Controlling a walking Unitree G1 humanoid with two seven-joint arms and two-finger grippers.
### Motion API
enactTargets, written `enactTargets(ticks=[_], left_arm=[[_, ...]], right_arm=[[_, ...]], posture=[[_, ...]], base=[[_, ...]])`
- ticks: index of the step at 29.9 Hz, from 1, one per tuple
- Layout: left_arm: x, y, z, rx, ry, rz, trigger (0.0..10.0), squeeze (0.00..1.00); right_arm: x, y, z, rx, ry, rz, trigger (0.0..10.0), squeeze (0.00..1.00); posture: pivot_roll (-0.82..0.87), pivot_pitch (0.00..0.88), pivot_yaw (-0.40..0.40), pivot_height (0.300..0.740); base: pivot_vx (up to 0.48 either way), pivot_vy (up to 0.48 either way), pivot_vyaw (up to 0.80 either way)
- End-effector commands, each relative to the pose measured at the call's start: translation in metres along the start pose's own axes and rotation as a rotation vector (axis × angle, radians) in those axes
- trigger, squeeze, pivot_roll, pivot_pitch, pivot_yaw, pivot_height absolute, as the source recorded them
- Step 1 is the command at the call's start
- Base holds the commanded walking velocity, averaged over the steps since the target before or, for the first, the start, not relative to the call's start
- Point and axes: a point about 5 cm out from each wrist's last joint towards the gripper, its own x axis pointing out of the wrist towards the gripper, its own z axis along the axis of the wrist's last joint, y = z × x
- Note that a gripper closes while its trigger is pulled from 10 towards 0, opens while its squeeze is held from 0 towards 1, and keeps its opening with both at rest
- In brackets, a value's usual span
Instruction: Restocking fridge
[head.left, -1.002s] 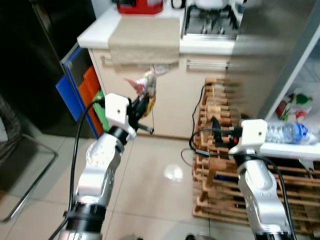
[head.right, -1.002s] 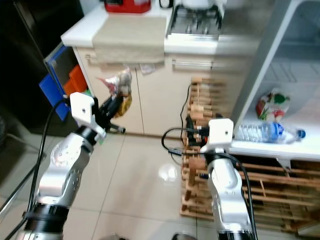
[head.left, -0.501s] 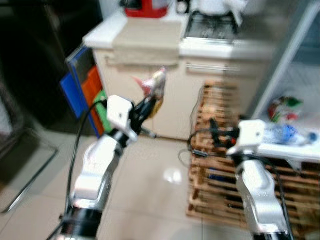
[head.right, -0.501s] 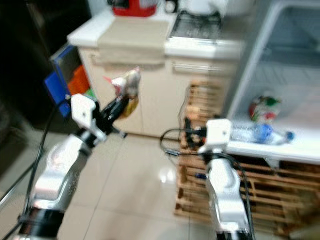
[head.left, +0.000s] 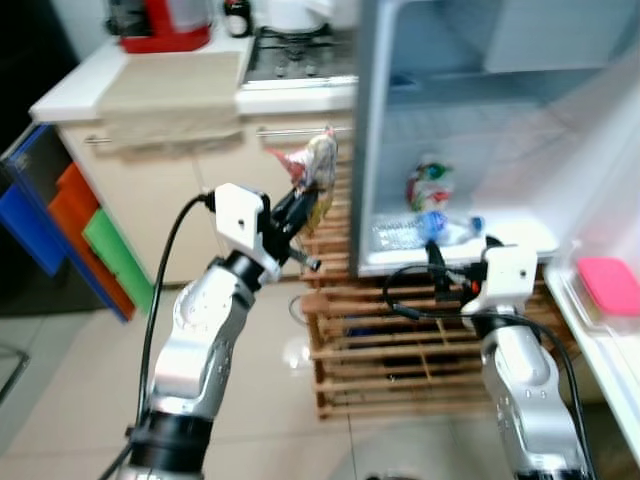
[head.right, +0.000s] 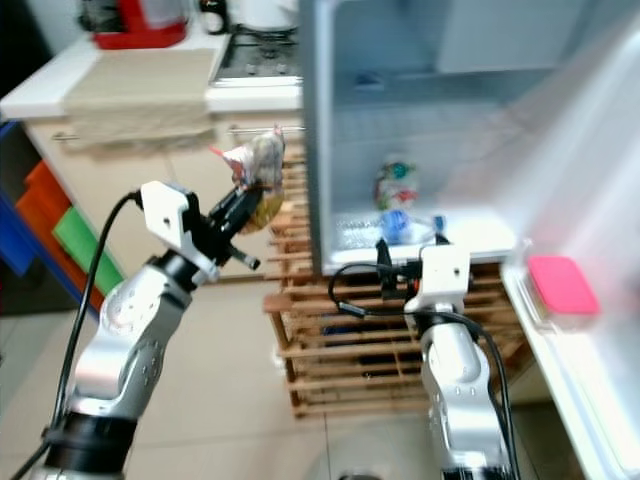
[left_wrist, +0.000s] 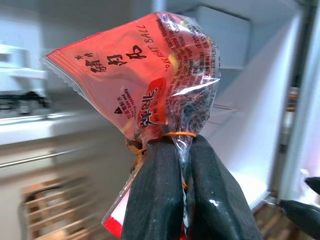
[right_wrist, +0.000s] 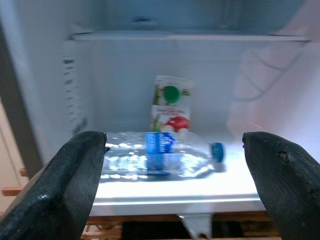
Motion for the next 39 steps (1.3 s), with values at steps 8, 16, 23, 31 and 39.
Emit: enactTargets(ticks=[8,16,23,31,39], left_arm=[[0.000,0.005,0.007,0.026,-0.010,0.022,10.0,0.00],[0.001,0.006,0.007,0.020,-0.015,0.036,10.0,0.00],[0.002,0.008,0.005,0.032,0.002,0.057,10.0,0.00],[0.005,0.011,0.005,0.034,0.007,0.069,10.0,0.00],[0.025,0.031,0.008,0.173,0.054,0.102,10.0,0.00]], right_arm=[[0.003,0.005,0.006,0.009,-0.033,0.014,10.0,0.00],[0.002,0.004,0.006,0.009,-0.033,0.012,10.0,0.00],[0.001,0.004,0.006,0.009,-0.032,0.012,10.0,0.00],[0.001,0.004,0.006,0.009,-0.032,0.009,10.0,0.00],[0.002,0.007,0.009,0.010,-0.042,0.020,10.0,0.00]], posture=[[-0.10,0.000,0.068,0.740],[-0.11,0.000,0.067,0.740],[-0.11,0.000,0.067,0.740],[-0.11,0.000,0.068,0.740],[-0.11,0.000,0.062,0.740]], base=[[0.060,-0.430,0.00],[0.283,-0.382,0.00],[0.048,-0.048,0.00],[0.000,0.000,0.00],[0.000,0.000,0.00]])
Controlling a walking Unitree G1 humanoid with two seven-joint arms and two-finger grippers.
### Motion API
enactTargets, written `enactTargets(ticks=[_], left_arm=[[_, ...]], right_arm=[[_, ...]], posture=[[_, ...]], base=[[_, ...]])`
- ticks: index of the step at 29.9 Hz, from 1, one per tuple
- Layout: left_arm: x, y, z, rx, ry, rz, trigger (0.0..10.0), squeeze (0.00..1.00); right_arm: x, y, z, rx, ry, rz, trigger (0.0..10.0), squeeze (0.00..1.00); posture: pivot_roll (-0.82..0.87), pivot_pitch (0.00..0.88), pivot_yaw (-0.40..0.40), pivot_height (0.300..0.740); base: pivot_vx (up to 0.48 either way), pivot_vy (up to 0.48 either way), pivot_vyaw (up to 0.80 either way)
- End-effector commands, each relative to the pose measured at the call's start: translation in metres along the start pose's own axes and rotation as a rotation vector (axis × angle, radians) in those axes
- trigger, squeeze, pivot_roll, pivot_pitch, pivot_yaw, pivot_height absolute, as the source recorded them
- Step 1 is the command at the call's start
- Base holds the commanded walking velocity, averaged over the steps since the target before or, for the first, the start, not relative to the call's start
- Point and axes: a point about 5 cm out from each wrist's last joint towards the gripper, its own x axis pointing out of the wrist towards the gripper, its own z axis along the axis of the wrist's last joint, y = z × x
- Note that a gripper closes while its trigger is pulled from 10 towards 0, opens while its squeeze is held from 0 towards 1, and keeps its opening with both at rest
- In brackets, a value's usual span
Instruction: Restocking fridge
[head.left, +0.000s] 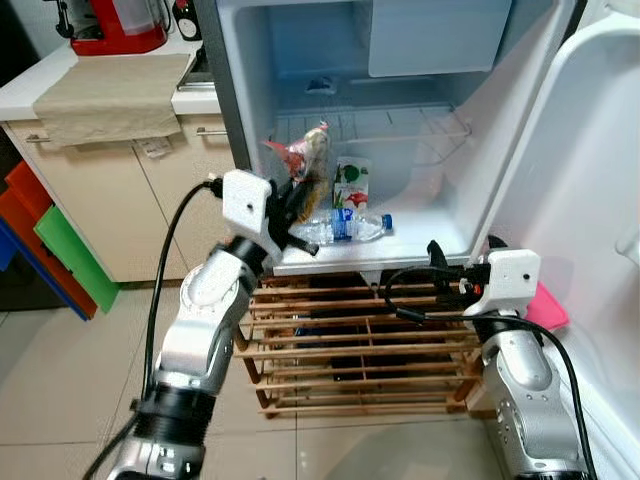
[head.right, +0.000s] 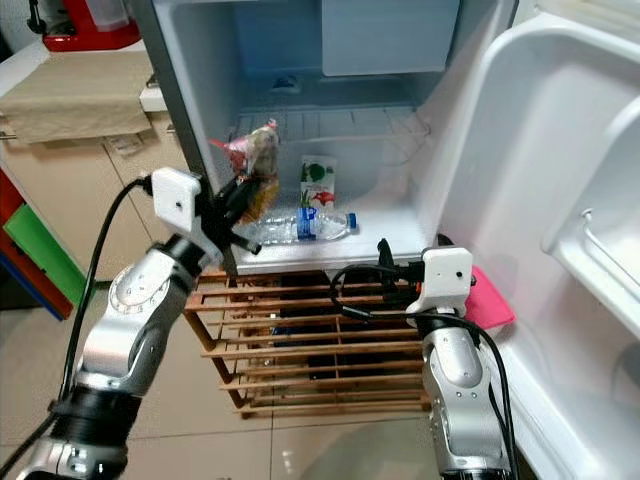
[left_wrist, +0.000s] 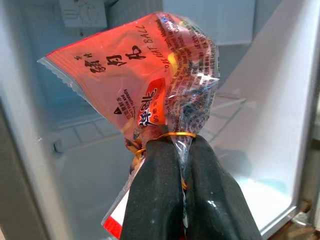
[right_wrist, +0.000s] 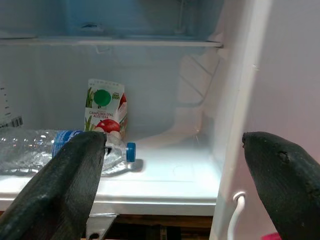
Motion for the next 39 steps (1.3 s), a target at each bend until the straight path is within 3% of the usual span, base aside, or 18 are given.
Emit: enactTargets(ticks=[1,8,10,11,12,16,22,23,25,28,30,32,35,39], left_arm=[[0.006,0.005,0.011,0.026,-0.040,0.013,10.0,0.00],[0.012,-0.002,0.010,0.035,-0.050,-0.007,10.0,0.00],[0.016,-0.004,0.009,0.087,-0.045,-0.028,10.0,0.00],[0.020,-0.006,0.010,0.164,-0.038,-0.055,10.0,0.00],[0.020,-0.006,0.010,0.164,-0.038,-0.055,10.0,0.00],[0.035,-0.012,0.010,0.304,0.006,-0.130,10.0,0.00],[0.058,-0.020,0.021,0.448,-0.015,-0.213,10.0,0.00],[0.065,-0.022,0.025,0.526,-0.027,-0.242,10.0,0.00],[0.069,-0.023,0.027,0.567,-0.032,-0.259,10.0,0.00],[0.075,-0.028,0.030,0.734,-0.033,-0.333,10.0,0.00],[0.077,-0.033,0.027,0.946,-0.044,-0.400,10.0,0.00],[0.078,-0.034,0.026,0.989,-0.045,-0.414,10.0,0.00],[0.081,-0.032,0.021,1.163,-0.023,-0.462,10.0,0.00],[0.081,-0.020,0.014,1.217,0.044,-0.460,10.0,0.00]], right_arm=[[0.003,0.003,0.008,0.002,-0.030,0.012,10.0,0.00],[-0.001,0.007,0.012,0.015,-0.041,0.037,10.0,0.00],[-0.002,0.011,0.010,0.021,-0.032,0.066,10.0,0.00],[-0.003,0.014,0.010,0.026,-0.029,0.089,10.0,0.00],[-0.003,0.014,0.010,0.026,-0.029,0.089,10.0,0.00],[-0.004,0.021,0.013,0.035,-0.023,0.145,10.0,0.00],[-0.005,0.024,0.027,0.083,-0.032,0.193,10.0,0.00],[-0.007,0.024,0.031,0.084,-0.035,0.196,10.0,0.00],[-0.008,0.024,0.032,0.084,-0.035,0.196,10.0,0.00],[-0.021,0.028,0.031,0.094,-0.015,0.197,10.0,0.00],[-0.032,0.034,0.028,0.111,0.015,0.198,10.0,0.00],[-0.034,0.035,0.027,0.115,0.022,0.198,10.0,0.00],[-0.045,0.041,0.027,0.131,0.051,0.197,10.0,0.00],[-0.055,0.042,0.028,0.129,0.076,0.193,10.0,0.00]], posture=[[-0.11,0.000,0.065,0.740],[-0.13,0.000,0.074,0.740],[-0.13,0.000,0.074,0.740],[-0.13,0.000,0.072,0.740],[-0.13,0.000,0.072,0.740],[-0.13,0.000,0.074,0.740],[-0.15,0.000,0.097,0.740],[-0.15,0.000,0.108,0.740],[-0.15,0.000,0.108,0.740],[-0.16,0.000,0.123,0.740],[-0.17,0.025,0.134,0.740],[-0.17,0.025,0.134,0.740],[-0.19,0.073,0.145,0.740],[-0.20,0.102,0.153,0.740]], base=[[0.000,0.000,0.00],[0.000,0.000,0.00],[0.000,0.000,0.00],[0.000,0.000,0.00],[0.000,0.000,0.00],[0.000,0.000,0.00],[0.000,0.000,0.00],[0.000,0.000,0.00],[0.000,0.000,0.00],[0.000,0.000,0.00],[0.000,0.000,0.00],[0.000,0.000,0.00],[0.000,0.000,0.00],[0.000,0.000,0.00]])
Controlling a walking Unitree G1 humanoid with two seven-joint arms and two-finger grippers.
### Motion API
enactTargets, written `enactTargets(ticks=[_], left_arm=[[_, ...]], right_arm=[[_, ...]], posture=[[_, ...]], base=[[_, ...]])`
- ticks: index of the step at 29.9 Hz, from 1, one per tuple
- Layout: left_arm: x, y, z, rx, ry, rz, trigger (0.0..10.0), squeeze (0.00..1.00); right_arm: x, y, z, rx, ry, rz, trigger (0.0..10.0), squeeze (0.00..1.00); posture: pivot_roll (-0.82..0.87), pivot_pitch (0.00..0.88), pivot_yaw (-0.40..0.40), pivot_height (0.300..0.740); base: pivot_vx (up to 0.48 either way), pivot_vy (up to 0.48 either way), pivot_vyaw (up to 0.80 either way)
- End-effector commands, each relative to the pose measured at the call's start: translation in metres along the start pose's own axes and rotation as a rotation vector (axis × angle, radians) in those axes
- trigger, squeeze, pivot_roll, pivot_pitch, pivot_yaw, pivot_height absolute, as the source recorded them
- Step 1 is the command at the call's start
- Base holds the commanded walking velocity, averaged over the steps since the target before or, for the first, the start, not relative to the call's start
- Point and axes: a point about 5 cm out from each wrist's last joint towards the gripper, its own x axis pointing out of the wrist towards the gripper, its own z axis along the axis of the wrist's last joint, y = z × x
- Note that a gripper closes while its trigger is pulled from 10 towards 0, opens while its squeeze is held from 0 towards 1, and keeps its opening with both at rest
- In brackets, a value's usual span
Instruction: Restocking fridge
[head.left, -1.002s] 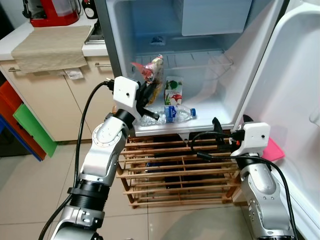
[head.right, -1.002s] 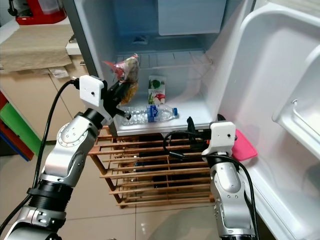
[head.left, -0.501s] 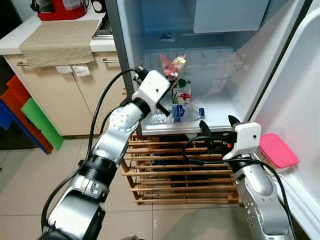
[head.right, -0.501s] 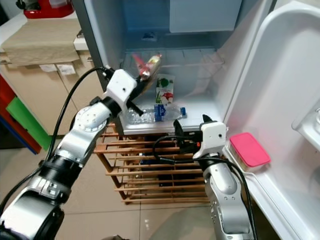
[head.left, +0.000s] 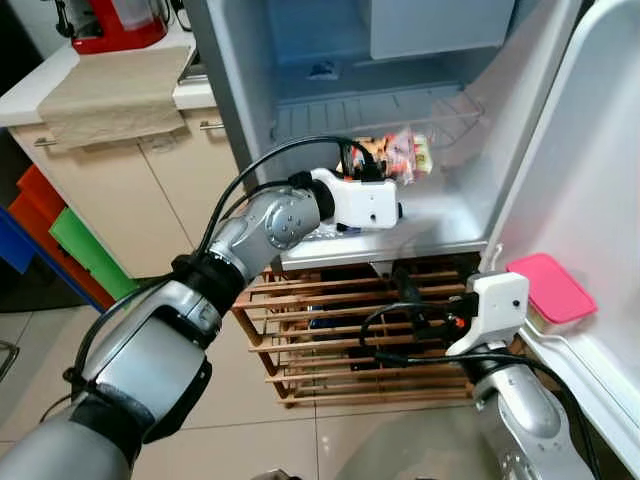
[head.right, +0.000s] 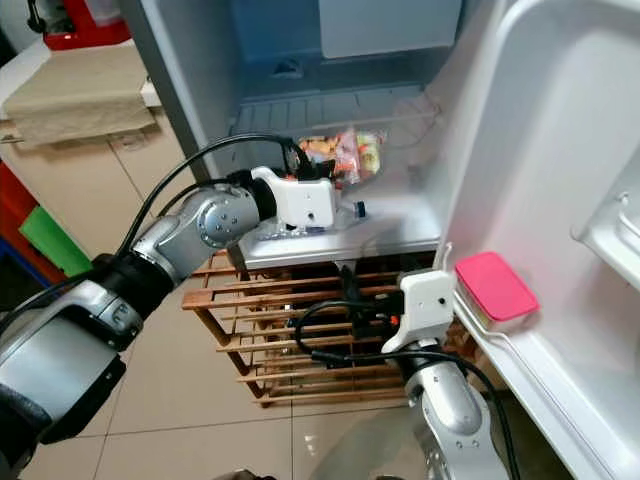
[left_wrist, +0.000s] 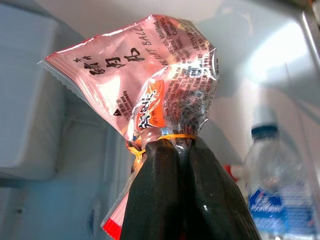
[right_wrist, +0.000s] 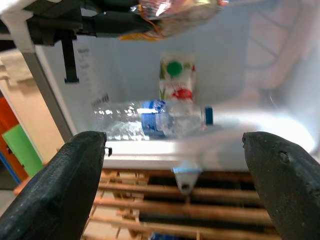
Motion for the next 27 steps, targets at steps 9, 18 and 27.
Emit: enactTargets(ticks=[9,18,27], left_arm=[[-0.007,0.006,-0.026,0.039,0.113,0.025,10.0,0.00],[-0.016,0.007,-0.045,-0.021,0.220,0.063,10.0,0.00],[-0.025,0.007,-0.058,-0.045,0.278,0.048,10.0,1.00]], right_arm=[[-0.013,0.005,0.006,0.010,0.030,-0.020,10.0,0.00],[-0.025,0.008,0.006,0.014,0.066,-0.027,10.0,0.00],[-0.030,0.008,0.005,0.026,0.087,-0.045,10.0,0.00]], posture=[[-0.23,0.140,0.153,0.740],[-0.24,0.173,0.152,0.740],[-0.23,0.188,0.146,0.740]], base=[[0.000,0.000,0.00],[0.000,0.000,0.00],[0.000,0.000,0.00]])
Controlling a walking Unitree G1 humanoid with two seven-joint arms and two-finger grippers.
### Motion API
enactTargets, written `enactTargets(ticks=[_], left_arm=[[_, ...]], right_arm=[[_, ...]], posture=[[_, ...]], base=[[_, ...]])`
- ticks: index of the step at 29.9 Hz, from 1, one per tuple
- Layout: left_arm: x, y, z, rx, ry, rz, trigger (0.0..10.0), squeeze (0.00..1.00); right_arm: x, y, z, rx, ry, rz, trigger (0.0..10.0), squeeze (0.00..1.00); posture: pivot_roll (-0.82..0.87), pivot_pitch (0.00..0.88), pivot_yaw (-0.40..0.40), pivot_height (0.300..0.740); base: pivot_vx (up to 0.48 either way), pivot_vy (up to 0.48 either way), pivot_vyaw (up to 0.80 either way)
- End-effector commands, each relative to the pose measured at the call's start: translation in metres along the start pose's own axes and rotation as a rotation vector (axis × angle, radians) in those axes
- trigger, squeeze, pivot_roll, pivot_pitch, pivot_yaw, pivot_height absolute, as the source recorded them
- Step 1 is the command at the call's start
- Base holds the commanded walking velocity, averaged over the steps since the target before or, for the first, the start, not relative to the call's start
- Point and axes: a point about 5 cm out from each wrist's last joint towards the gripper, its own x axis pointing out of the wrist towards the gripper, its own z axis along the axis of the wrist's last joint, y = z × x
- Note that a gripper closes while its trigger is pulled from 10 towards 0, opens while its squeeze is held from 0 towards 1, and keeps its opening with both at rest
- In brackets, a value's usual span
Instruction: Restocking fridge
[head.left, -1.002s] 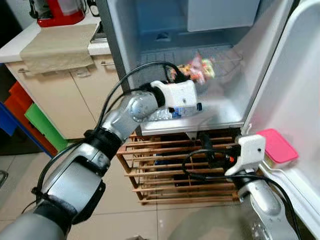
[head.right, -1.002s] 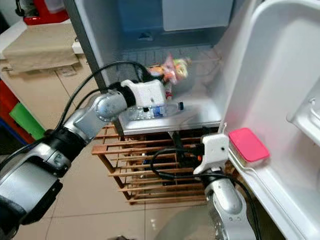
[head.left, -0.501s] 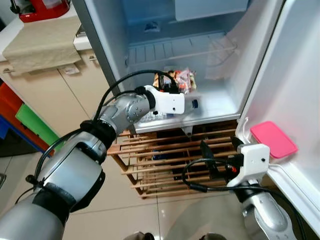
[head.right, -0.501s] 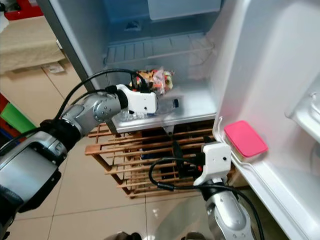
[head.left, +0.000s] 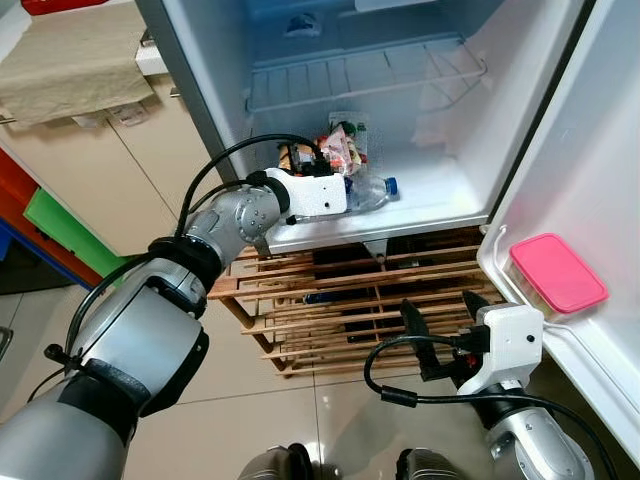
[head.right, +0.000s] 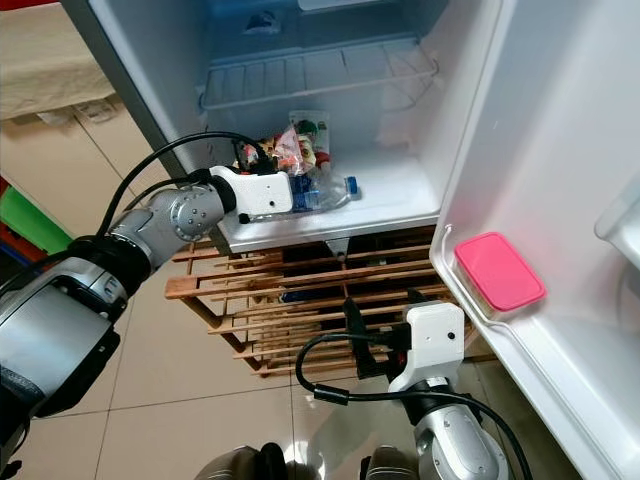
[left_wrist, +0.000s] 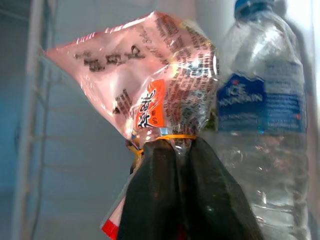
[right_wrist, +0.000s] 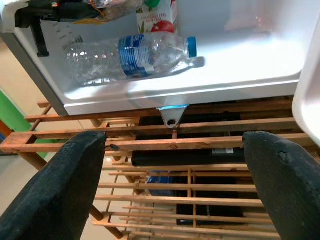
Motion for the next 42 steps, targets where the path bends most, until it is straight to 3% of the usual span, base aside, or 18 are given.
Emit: enactTargets(ticks=[1,20,25,28,29,30,31,32,34,35,36,37,38,39,40,41,42], left_arm=[[-0.003,0.011,-0.007,0.003,0.024,0.018,10.0,1.00],[-0.004,0.040,-0.004,0.003,0.002,0.099,10.0,1.00],[-0.004,0.055,0.003,0.061,-0.032,0.145,10.0,1.00],[-0.005,0.086,0.021,0.075,-0.138,0.248,10.0,1.00],[-0.008,0.098,0.026,-0.002,-0.180,0.293,10.0,0.99],[-0.008,0.098,0.026,-0.002,-0.180,0.293,10.0,0.99],[-0.012,0.113,0.030,-0.206,-0.242,0.349,10.0,0.60],[-0.012,0.113,0.030,-0.206,-0.242,0.349,10.0,0.60],[-0.015,0.123,0.031,-0.529,-0.323,0.388,10.0,0.47],[-0.016,0.126,0.029,-0.737,-0.358,0.398,10.0,0.00],[-0.018,0.125,0.029,-0.891,-0.395,0.398,10.0,0.00],[-0.023,0.118,0.030,-0.985,-0.430,0.388,10.0,0.00],[-0.031,0.098,0.031,-1.077,-0.445,0.366,10.0,0.00],[-0.037,0.083,0.034,-1.123,-0.452,0.347,10.0,0.00],[-0.050,0.050,0.035,-1.196,-0.428,0.334,10.0,0.00],[-0.060,0.028,0.036,-1.247,-0.409,0.324,10.0,0.00],[-0.060,0.028,0.036,-1.247,-0.409,0.324,10.0,0.00]], right_arm=[[-0.002,0.001,0.005,0.010,-0.012,-0.007,10.0,0.00],[0.001,0.001,0.006,0.002,-0.013,-0.010,10.0,0.00],[0.003,0.001,0.006,-0.001,-0.014,-0.004,10.0,0.00],[0.009,0.000,0.006,-0.003,-0.024,0.001,10.0,0.00],[0.011,0.000,0.006,-0.003,-0.029,0.001,10.0,0.00],[0.011,0.000,0.006,-0.003,-0.029,0.001,10.0,0.00],[0.014,0.000,0.006,-0.002,-0.035,-0.001,10.0,0.00],[0.014,0.000,0.006,-0.002,-0.035,-0.001,10.0,0.00],[0.017,0.001,0.005,0.005,-0.039,-0.003,10.0,0.00],[0.020,0.001,0.004,0.009,-0.041,-0.004,10.0,0.00],[0.021,0.002,0.003,0.013,-0.041,-0.006,10.0,0.00],[0.022,0.002,0.003,0.018,-0.042,-0.008,10.0,0.00],[0.024,0.003,0.001,0.025,-0.041,-0.009,10.0,0.00],[0.025,0.003,0.000,0.029,-0.040,-0.009,10.0,0.00],[0.026,0.003,-0.001,0.036,-0.039,-0.007,10.0,0.00],[0.027,0.002,-0.002,0.040,-0.037,-0.005,10.0,0.00],[0.027,0.002,-0.002,0.040,-0.037,-0.005,10.0,0.00]], posture=[[-0.23,0.188,0.146,0.740],[-0.23,0.173,0.145,0.740],[-0.23,0.166,0.142,0.740],[-0.22,0.135,0.141,0.740],[-0.21,0.129,0.142,0.740],[-0.21,0.129,0.142,0.740],[-0.20,0.119,0.146,0.740],[-0.20,0.119,0.146,0.740],[-0.19,0.114,0.155,0.740],[-0.18,0.110,0.160,0.740],[-0.18,0.110,0.160,0.740],[-0.17,0.106,0.162,0.740],[-0.15,0.097,0.159,0.740],[-0.15,0.097,0.159,0.740],[-0.14,0.088,0.148,0.740],[-0.13,0.082,0.145,0.740],[-0.13,0.082,0.145,0.740]], base=[[0.000,0.000,0.00],[0.000,0.000,0.00],[0.000,0.000,0.00],[0.000,0.000,0.00],[0.000,0.000,0.00],[0.000,0.000,0.00],[0.000,0.000,0.00],[0.000,0.000,0.00],[0.000,0.000,0.00],[0.000,0.000,0.00],[0.000,0.000,0.00],[0.000,0.000,0.00],[0.000,0.000,0.00],[0.000,0.000,0.00],[0.000,0.000,0.00],[0.000,0.000,0.00],[0.000,0.000,0.00]])
